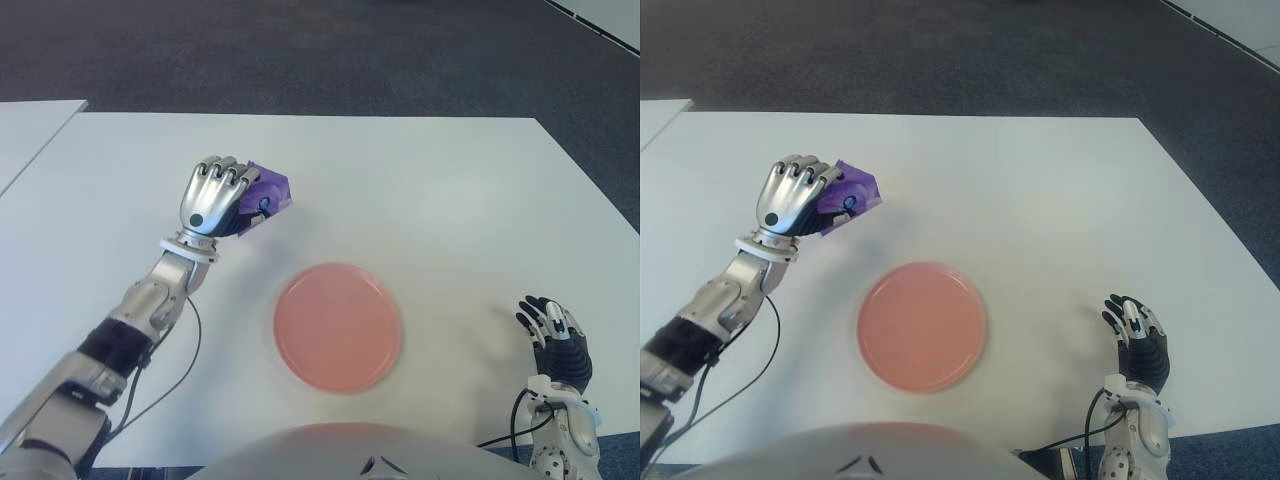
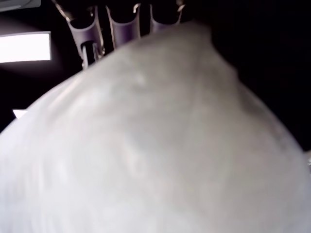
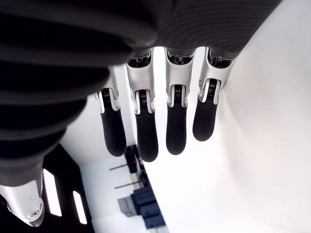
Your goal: Put the tissue paper into the plate.
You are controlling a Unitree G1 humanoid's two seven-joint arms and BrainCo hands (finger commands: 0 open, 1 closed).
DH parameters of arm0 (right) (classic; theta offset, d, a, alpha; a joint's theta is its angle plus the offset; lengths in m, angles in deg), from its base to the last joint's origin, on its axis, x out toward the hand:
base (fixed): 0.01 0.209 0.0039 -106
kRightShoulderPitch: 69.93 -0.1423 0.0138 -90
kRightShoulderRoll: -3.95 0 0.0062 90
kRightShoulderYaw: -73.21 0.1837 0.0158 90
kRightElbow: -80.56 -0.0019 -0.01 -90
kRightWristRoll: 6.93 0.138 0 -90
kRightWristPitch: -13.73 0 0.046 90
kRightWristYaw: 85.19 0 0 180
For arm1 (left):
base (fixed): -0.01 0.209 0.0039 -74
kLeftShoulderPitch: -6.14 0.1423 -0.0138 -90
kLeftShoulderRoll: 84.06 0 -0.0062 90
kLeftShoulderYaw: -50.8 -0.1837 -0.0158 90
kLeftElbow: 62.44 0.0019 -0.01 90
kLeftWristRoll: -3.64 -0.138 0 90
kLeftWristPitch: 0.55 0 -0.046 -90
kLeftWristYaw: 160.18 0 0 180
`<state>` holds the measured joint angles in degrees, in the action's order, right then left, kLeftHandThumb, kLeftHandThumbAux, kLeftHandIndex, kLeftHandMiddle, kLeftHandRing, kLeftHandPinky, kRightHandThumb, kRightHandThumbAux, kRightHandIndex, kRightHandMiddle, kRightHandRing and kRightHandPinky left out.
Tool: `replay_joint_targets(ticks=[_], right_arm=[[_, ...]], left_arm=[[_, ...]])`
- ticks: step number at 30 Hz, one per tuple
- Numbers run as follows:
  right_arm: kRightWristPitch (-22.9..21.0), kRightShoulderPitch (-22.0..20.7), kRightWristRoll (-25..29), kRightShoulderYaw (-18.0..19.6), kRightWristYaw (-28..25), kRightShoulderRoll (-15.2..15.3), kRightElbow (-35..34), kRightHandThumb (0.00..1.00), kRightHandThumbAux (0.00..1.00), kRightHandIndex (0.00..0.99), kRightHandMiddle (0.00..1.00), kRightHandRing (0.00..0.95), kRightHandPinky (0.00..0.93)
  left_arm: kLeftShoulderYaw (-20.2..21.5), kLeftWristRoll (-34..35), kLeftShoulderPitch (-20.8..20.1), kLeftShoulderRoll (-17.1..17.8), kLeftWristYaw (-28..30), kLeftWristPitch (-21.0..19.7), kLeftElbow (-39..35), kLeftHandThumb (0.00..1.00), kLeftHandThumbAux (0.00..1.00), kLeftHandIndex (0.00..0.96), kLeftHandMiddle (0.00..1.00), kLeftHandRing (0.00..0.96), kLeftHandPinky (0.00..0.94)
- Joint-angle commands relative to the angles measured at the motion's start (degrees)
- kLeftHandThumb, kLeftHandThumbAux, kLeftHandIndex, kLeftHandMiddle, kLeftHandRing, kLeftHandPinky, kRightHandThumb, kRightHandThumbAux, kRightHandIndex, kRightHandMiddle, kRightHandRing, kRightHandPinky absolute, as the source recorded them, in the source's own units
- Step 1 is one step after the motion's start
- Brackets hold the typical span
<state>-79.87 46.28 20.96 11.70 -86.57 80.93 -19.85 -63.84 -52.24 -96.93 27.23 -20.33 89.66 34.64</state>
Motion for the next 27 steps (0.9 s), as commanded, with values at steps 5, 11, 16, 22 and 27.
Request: replay_joint_targets(ticks=[5, 11, 16, 22, 27], right_arm=[[-2.71, 0.86, -1.1, -1.57, 2.62, -2.52, -0.14, 0.189, 0.631, 0.372, 0.393, 0.322, 0.242], [-3.32, 0.81, -1.29, -2.71, 3.3, -3.37, -1.01, 0.187, 0.656, 0.381, 0.403, 0.332, 0.245], [-2.91, 0.96, -2.04, -3.9, 3.57, -4.15, -1.12, 0.191, 0.662, 0.38, 0.406, 0.338, 0.258], [-2.74, 0.32, -3.07, -4.95, 3.7, -4.84, 0.29, 0.203, 0.667, 0.374, 0.402, 0.336, 0.264], [-1.04, -0.17, -4.64, -7.08, 2.87, -5.94, 0.89, 0.209, 0.666, 0.368, 0.398, 0.333, 0.272]], left_arm=[[0.87, -1.42, 6.24, -3.0, 3.78, 0.62, -7.82, 0.751, 0.691, 0.444, 0.871, 0.879, 0.86], [1.01, -1.59, 9.24, -4.72, 4.62, 2.68, -12.16, 0.751, 0.69, 0.445, 0.855, 0.871, 0.851], [1.61, -2.58, 11.53, -5.15, 5.27, 4.37, -15.56, 0.751, 0.689, 0.446, 0.843, 0.867, 0.849], [2.62, -3.65, 13.1, -5.12, 6.77, 6.24, -19.14, 0.75, 0.688, 0.446, 0.838, 0.866, 0.85], [3.51, -4.27, 13.88, -5.02, 7.82, 7.73, -21.0, 0.75, 0.688, 0.446, 0.838, 0.868, 0.856]])
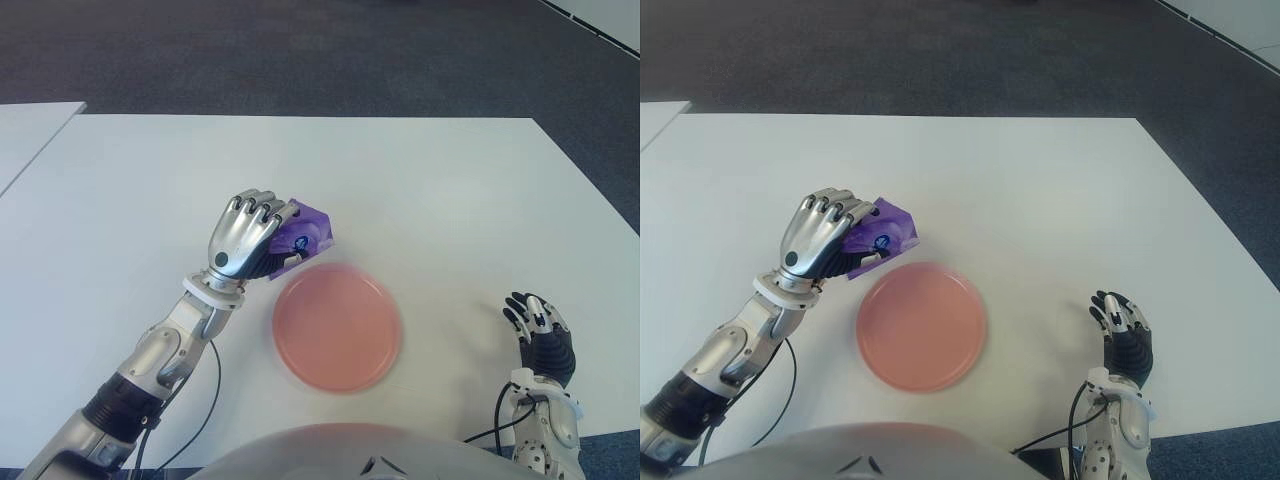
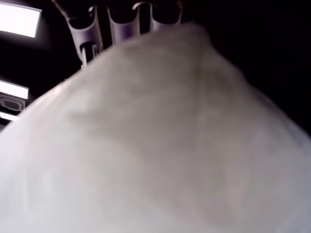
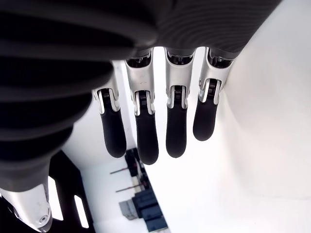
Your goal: Put the tissue paper into the plate.
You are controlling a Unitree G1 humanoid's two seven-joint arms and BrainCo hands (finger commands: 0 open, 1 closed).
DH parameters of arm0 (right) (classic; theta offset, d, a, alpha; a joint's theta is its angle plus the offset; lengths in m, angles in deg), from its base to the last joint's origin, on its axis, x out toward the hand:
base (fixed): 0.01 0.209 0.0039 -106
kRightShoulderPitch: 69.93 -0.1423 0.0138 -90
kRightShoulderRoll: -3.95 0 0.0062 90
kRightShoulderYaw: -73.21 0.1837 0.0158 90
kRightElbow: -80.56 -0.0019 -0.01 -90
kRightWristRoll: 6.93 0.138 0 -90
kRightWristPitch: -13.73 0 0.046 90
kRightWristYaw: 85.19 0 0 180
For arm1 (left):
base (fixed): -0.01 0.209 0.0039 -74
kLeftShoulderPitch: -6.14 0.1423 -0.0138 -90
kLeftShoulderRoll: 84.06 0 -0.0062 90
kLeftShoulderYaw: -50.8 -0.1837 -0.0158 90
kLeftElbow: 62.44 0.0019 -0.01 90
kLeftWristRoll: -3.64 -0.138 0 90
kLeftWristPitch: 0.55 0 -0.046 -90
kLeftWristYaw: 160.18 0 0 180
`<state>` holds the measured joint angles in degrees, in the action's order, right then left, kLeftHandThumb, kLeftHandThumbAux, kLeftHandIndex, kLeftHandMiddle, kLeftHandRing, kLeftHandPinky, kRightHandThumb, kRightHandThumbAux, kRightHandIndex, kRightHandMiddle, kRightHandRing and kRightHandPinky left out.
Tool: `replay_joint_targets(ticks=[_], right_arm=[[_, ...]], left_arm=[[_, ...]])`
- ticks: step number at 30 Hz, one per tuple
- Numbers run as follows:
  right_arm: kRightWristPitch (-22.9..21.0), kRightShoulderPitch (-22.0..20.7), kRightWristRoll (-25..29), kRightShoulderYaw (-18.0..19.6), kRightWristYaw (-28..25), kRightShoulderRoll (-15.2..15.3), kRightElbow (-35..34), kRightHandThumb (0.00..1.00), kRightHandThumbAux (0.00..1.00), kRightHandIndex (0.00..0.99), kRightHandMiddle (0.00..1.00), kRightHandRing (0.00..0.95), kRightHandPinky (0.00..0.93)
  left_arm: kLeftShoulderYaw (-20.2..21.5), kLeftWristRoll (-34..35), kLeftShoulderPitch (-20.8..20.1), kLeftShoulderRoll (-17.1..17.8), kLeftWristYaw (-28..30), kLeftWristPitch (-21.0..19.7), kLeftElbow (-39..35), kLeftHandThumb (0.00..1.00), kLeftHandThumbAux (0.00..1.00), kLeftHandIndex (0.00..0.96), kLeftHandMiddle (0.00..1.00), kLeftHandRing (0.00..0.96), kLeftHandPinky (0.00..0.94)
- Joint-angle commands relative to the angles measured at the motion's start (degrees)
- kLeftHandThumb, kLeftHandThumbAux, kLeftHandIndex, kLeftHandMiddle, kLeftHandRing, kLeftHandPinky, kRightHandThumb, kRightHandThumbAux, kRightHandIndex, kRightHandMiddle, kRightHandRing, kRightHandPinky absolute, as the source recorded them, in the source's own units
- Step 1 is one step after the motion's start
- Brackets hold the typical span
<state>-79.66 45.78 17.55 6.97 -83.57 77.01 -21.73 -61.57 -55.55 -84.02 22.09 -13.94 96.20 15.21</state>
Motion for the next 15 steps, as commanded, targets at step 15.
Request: replay_joint_targets(ticks=[15], right_arm=[[4.09, -1.08, -3.04, -3.37, -2.22, -2.65, 8.95, 0.153, 0.705, 0.367, 0.404, 0.343, 0.277]], left_arm=[[2.08, -1.8, 5.54, -1.91, 5.49, 5.37, -9.85, 0.751, 0.687, 0.447, 0.81, 0.851, 0.843]])
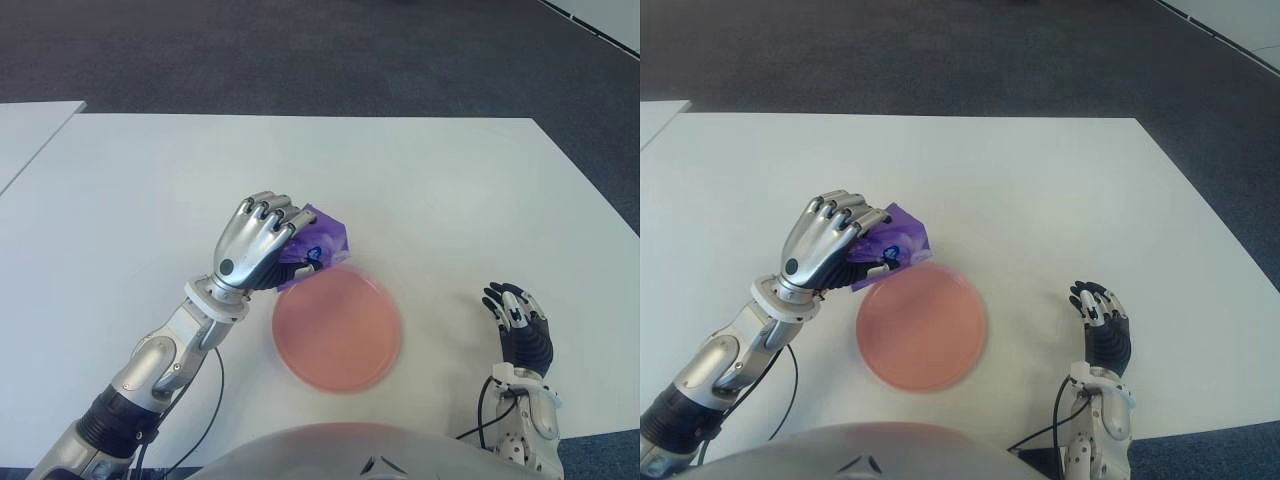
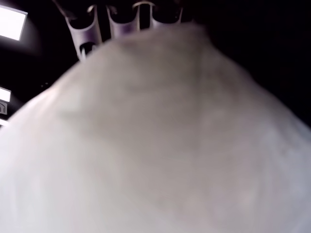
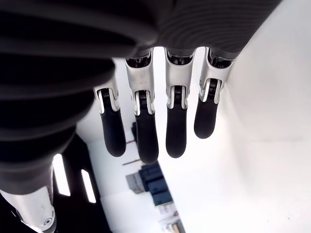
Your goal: Put the tissue paper into the plate.
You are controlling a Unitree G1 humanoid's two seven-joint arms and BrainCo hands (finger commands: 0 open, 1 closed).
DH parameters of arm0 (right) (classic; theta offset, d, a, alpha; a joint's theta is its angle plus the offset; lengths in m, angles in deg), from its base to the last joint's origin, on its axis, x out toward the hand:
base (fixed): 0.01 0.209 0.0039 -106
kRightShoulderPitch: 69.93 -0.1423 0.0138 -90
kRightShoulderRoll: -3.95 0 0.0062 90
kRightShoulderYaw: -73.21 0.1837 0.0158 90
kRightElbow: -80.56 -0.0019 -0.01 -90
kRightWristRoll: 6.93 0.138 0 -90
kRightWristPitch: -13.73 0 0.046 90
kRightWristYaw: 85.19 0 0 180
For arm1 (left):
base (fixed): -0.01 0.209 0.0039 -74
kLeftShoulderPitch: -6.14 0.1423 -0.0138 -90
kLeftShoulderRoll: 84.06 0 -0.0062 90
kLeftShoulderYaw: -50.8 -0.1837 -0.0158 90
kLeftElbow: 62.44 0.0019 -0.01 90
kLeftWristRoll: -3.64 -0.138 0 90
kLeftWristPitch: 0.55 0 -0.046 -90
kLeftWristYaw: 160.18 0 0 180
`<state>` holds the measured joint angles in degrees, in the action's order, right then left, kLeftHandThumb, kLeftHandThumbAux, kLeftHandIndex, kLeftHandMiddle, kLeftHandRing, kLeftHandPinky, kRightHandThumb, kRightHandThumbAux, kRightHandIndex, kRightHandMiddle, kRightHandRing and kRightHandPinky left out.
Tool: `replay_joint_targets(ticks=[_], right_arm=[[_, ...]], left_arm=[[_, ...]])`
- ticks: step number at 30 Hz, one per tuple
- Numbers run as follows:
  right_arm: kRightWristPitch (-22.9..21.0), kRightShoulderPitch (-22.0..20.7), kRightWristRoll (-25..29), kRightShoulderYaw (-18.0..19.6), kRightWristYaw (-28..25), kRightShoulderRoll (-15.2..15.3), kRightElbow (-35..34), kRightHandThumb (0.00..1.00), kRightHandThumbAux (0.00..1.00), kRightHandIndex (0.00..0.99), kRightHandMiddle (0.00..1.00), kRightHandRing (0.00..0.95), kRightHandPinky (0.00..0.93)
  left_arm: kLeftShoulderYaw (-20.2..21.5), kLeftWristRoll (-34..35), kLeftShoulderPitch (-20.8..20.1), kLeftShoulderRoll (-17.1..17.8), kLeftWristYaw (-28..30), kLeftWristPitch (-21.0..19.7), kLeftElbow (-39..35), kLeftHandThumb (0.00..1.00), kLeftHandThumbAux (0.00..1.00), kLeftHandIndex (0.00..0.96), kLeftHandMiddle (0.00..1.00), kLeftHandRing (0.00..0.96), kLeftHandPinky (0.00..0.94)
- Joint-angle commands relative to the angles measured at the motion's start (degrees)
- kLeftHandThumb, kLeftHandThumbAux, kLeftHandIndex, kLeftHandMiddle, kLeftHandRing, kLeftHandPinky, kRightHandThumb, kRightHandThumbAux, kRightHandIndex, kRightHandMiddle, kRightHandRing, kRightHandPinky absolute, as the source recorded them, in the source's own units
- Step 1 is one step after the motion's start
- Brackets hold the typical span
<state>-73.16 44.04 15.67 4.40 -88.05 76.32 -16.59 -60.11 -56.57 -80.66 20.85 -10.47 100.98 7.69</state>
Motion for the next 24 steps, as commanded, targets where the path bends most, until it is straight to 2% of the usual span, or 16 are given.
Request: replay_joint_targets(ticks=[1, 7, 12, 21, 24], right_arm=[[-2.39, 0.49, -1.29, -0.85, 2.49, -2.15, 3.95, 0.149, 0.713, 0.365, 0.404, 0.343, 0.281], [-1.3, -0.32, -2.2, -1.46, 3.11, -3.03, 5.53, 0.14, 0.739, 0.367, 0.412, 0.356, 0.3], [1.25, -0.89, -5.33, -2.7, 4.32, -3.81, 7.38, 0.113, 0.757, 0.382, 0.43, 0.374, 0.286], [3.62, -2.0, -7.39, -3.84, 6.12, -4.98, 9.21, 0.098, 0.78, 0.389, 0.44, 0.386, 0.288], [6.64, -2.42, -7.42, -4.22, 5.73, -5.41, 10.81, 0.094, 0.794, 0.388, 0.443, 0.39, 0.297]], left_arm=[[0.73, -0.8, 2.64, -0.83, 2.35, 0.74, -2.84, 0.751, 0.687, 0.447, 0.815, 0.853, 0.849], [1.22, -0.44, 7.64, -2.47, 5.1, 1.17, -9.14, 0.751, 0.689, 0.446, 0.838, 0.855, 0.868], [1.2, 2.91, 11.96, -3.83, 8.81, 2.81, -14.45, 0.752, 0.691, 0.445, 0.839, 0.847, 0.867], [1.46, 6.45, 12.98, -4.52, 10.76, 8.49, -12.56, 0.752, 0.693, 0.444, 0.835, 0.842, 0.849], [0.98, 6.32, 13.64, -5.03, 11.24, 9.72, -12.19, 0.751, 0.693, 0.444, 0.836, 0.843, 0.853]])
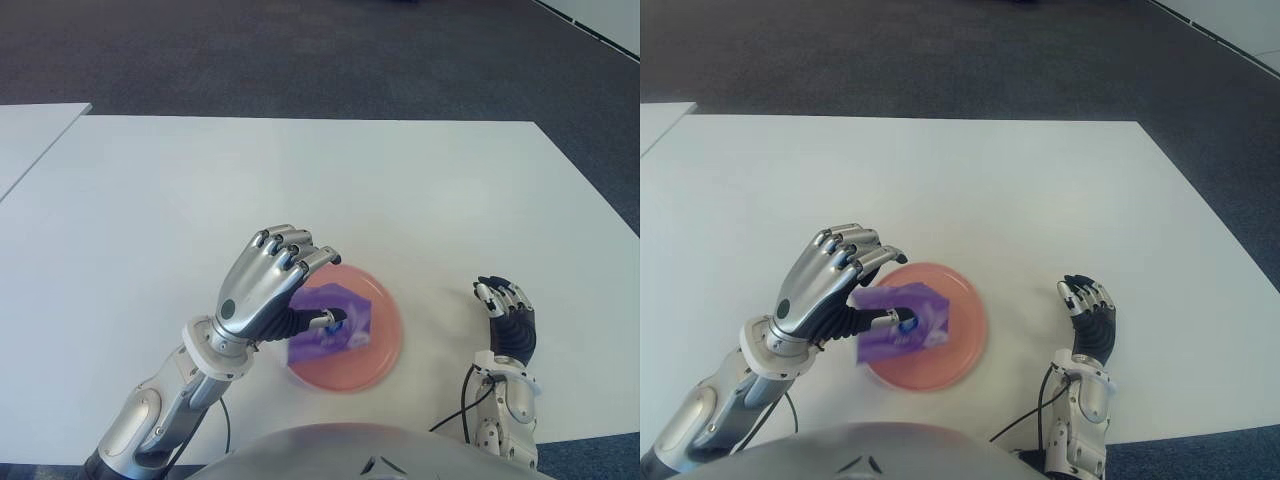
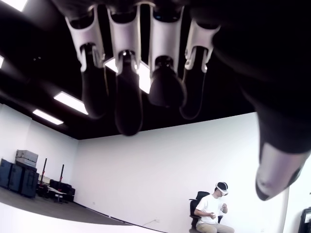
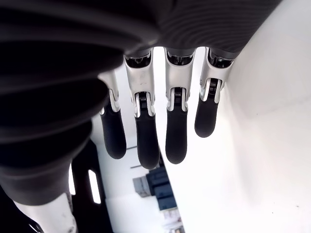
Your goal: Put the tissue paper into the plate.
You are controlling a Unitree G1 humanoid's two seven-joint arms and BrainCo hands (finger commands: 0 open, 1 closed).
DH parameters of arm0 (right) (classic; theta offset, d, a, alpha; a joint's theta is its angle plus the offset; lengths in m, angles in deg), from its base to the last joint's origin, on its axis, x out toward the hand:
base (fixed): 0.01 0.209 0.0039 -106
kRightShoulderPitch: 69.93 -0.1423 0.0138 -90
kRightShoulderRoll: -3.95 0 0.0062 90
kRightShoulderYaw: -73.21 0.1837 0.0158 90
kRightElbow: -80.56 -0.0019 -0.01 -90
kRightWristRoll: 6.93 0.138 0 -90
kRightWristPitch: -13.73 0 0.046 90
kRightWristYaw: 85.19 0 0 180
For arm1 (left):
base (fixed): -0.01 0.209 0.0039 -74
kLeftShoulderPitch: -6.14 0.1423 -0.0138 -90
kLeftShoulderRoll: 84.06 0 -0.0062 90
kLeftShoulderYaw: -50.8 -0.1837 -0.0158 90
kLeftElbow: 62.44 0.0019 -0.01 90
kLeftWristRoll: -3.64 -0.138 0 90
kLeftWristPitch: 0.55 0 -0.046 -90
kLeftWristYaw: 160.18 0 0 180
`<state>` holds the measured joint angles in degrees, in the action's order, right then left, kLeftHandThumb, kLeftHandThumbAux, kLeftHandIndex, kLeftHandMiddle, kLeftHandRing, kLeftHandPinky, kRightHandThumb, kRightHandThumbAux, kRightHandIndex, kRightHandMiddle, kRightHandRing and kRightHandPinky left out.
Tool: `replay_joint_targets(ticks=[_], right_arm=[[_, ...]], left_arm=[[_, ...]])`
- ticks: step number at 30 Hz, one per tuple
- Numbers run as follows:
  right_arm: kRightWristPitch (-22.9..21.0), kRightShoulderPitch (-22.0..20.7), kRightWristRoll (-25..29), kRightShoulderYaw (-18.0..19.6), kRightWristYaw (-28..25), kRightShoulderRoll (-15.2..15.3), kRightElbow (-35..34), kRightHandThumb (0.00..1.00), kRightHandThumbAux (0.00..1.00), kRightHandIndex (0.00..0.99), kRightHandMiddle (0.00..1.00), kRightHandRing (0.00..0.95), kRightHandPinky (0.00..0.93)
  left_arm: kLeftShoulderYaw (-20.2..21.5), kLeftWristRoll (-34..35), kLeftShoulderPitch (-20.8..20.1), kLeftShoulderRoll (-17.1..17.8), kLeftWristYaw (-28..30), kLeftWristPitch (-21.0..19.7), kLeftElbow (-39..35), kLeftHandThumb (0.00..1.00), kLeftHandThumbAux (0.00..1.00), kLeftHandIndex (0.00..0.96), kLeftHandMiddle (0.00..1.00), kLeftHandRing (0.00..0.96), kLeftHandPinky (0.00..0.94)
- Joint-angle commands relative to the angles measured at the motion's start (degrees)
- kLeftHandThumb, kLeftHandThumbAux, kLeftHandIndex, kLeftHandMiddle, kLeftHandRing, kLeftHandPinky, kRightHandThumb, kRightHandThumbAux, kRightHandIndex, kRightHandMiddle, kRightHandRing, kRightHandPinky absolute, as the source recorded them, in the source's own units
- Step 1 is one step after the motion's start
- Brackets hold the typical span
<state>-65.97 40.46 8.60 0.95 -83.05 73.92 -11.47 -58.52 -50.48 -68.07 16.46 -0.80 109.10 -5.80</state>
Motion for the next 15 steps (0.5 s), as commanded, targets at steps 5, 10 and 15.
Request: replay_joint_targets(ticks=[5, 10, 15], right_arm=[[3.86, 0.53, 1.06, -1.24, -2.25, -2.36, 9.9, 0.081, 0.812, 0.386, 0.444, 0.391, 0.304], [7.56, 0.81, 1.63, -1.43, -4.67, -1.9, 11.62, 0.055, 0.818, 0.376, 0.438, 0.39, 0.319], [9.12, 0.93, 2.36, -1.24, -5.69, -1.86, 12.45, 0.047, 0.816, 0.372, 0.433, 0.385, 0.319]], left_arm=[[-0.39, -0.03, 2.19, -1.37, 2.54, 2.9, 1.23, 0.751, 0.693, 0.444, 0.836, 0.844, 0.856], [-0.87, -0.66, 3.51, -2.33, 3.45, 3.86, 0.92, 0.749, 0.694, 0.444, 0.837, 0.844, 0.854], [-0.92, -1.87, 3.85, -3.43, 3.29, 4.21, 1.88, 0.749, 0.694, 0.443, 0.837, 0.844, 0.852]])
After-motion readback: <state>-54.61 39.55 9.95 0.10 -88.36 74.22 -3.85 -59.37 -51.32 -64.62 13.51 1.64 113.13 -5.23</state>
